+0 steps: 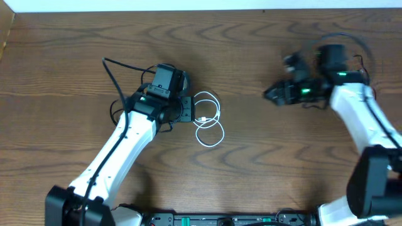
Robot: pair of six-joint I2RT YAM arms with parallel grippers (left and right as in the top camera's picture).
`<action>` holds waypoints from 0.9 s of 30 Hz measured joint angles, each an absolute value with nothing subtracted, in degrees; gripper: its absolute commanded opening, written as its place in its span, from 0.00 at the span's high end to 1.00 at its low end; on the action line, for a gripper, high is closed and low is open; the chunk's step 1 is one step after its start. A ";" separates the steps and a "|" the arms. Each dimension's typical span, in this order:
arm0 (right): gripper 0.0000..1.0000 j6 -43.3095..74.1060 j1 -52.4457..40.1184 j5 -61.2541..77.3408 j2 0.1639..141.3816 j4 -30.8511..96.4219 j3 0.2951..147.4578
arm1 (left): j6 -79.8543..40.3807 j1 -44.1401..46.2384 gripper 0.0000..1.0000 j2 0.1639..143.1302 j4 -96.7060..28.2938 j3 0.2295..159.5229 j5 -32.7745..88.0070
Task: Untangle cables
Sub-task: 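Move the right gripper left to the white cable coil and grasp it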
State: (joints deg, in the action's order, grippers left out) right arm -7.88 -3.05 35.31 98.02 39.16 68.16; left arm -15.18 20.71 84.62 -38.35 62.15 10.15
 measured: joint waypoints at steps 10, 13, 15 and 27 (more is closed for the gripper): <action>0.36 -12.51 -19.09 35.59 108.29 26.26 68.14 | -15.18 20.69 0.42 88.23 -38.94 62.15 10.17; 0.39 -12.08 -22.00 35.62 110.98 21.89 68.14 | -15.18 20.69 0.42 88.25 -39.03 62.15 10.15; 0.47 -11.20 -23.46 35.44 112.12 19.62 68.12 | -15.18 20.69 0.42 88.25 -39.09 62.15 10.15; 0.99 0.51 -27.42 26.17 114.19 11.70 68.10 | -15.18 20.69 0.42 88.25 -40.07 62.15 10.15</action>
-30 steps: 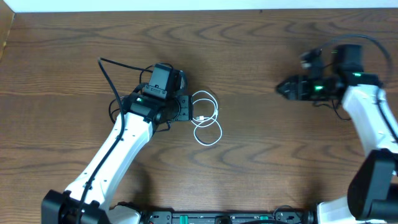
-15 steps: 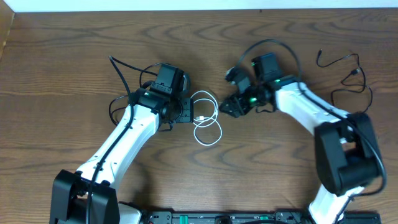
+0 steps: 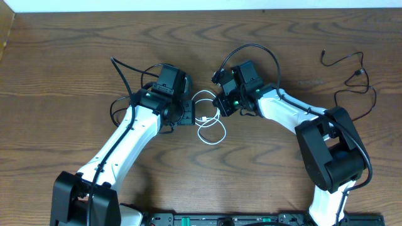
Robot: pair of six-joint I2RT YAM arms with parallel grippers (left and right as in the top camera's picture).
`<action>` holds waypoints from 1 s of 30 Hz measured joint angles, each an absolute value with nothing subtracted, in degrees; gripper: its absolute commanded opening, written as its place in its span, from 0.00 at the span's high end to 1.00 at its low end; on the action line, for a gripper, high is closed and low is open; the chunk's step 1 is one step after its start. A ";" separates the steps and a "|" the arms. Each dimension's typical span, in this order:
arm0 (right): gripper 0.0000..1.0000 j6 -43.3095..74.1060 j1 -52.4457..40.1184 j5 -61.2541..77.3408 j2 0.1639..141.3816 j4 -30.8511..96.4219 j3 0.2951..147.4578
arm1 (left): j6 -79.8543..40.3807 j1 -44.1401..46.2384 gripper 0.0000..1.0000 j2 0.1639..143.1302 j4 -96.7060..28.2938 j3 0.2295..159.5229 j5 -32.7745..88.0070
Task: Untangle cables
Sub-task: 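Move the right gripper left to the white cable coil and grasp it, then carry the white cable right and drop it at the right table edge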
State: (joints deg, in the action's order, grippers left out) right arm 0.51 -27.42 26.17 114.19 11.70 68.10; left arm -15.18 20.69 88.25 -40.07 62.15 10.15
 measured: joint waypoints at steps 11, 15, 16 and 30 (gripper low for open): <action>0.99 2.35 -22.87 32.56 94.11 10.39 67.90 | -15.18 20.71 0.42 88.25 -40.03 62.15 10.15; 0.99 2.39 -21.98 32.38 84.79 10.66 68.10 | -15.18 20.69 0.42 88.25 -39.75 62.15 10.15; 0.99 2.39 -21.98 31.97 83.18 11.18 68.16 | -15.18 20.69 0.42 88.25 -39.64 62.15 10.15; 0.99 2.35 -21.30 17.96 80.99 14.76 68.16 | -15.18 20.69 0.42 88.25 -39.75 62.15 10.15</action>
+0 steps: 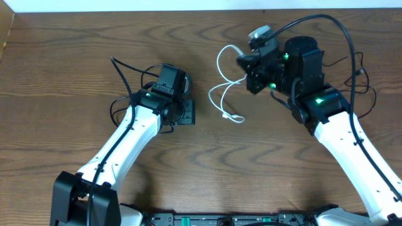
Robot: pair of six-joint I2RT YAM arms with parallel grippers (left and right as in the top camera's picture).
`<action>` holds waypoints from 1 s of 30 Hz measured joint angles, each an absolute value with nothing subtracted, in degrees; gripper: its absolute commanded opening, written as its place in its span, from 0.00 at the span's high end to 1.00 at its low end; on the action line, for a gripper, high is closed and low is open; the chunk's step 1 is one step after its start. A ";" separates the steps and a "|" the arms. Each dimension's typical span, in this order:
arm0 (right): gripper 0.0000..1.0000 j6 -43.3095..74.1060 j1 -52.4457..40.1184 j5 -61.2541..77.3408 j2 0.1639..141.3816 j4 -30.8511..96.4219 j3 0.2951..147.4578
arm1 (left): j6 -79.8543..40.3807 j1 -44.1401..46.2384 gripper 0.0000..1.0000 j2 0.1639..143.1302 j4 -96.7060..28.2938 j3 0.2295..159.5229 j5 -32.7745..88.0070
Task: Untangle cables
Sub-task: 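Carry the white cable right and drop it at the right table edge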
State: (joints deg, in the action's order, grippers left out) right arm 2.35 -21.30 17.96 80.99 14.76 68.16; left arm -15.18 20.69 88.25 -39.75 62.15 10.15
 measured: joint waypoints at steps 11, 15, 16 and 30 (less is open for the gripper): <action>0.99 2.42 -14.68 -14.74 80.95 19.33 68.16 | -15.18 20.71 0.42 88.25 -40.07 62.15 10.15; 0.99 2.42 -8.54 -20.34 79.24 16.75 68.12 | -15.18 20.71 0.42 88.25 -40.07 62.15 10.15; 0.99 2.42 -6.68 -21.02 78.30 16.32 68.12 | -15.18 20.69 0.42 88.25 -40.07 62.15 10.15; 0.41 9.04 19.99 -20.01 74.43 20.60 68.14 | -15.18 20.69 0.42 88.25 -40.07 62.15 10.15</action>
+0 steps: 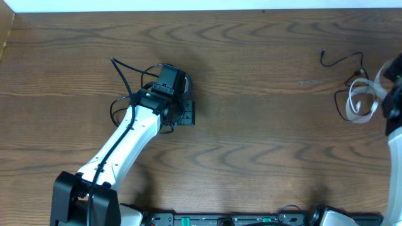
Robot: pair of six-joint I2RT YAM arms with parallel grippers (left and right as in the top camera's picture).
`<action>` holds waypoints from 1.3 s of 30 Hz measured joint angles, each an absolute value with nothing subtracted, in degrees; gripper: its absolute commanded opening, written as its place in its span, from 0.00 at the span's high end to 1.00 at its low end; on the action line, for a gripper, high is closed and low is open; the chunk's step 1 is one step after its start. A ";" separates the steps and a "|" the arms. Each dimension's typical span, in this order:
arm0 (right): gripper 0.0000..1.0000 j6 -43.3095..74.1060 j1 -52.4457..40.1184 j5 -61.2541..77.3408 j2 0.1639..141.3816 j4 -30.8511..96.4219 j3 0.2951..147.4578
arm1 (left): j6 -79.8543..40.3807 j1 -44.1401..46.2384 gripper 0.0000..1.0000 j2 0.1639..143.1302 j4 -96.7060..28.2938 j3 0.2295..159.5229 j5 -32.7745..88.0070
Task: Untangle cables
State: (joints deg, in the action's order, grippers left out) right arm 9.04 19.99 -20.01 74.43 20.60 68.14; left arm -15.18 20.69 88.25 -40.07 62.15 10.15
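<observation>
A white cable [360, 100] shows as blurred loops at the far right, lifted by my right gripper [391, 94], which is shut on it and half cut off by the frame edge. A thin black cable [344, 61] lies on the table just behind and beneath those loops; whether the two touch cannot be told. My left gripper [187, 113] rests low over the table left of centre. Its fingers look open with nothing between them.
The left arm's own black wiring [122, 75] loops beside its wrist. The wooden table [264, 144] runs to a pale wall edge at the back. A black rail lies along the front edge.
My right gripper has moved from above the table's middle to the far right edge, with the white cable in it. The left arm has not moved.
The white cable lay coiled by my left gripper while my right gripper was at the right. Then the right gripper was at the coil. Then it held the cable raised right of centre, and now at the far right by the black cable.
</observation>
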 measured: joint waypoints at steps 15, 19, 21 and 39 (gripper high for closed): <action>0.41 11.38 20.40 17.26 79.26 25.63 68.14 | -15.16 19.66 0.42 88.25 -40.56 62.15 8.62; 0.40 11.38 18.22 22.39 81.69 30.72 68.14 | -15.16 15.84 0.41 88.23 -41.67 62.15 4.58; 0.39 11.07 17.15 23.44 82.54 32.84 68.14 | -15.16 12.97 0.41 88.09 -41.60 62.15 2.33; 0.38 5.82 2.20 26.02 86.76 36.67 68.12 | -31.38 -2.15 0.38 87.33 -40.51 62.15 3.73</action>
State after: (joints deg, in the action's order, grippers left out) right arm 5.82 2.20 26.02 86.76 36.67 68.12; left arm -31.38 -2.15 87.33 -40.51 62.15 3.73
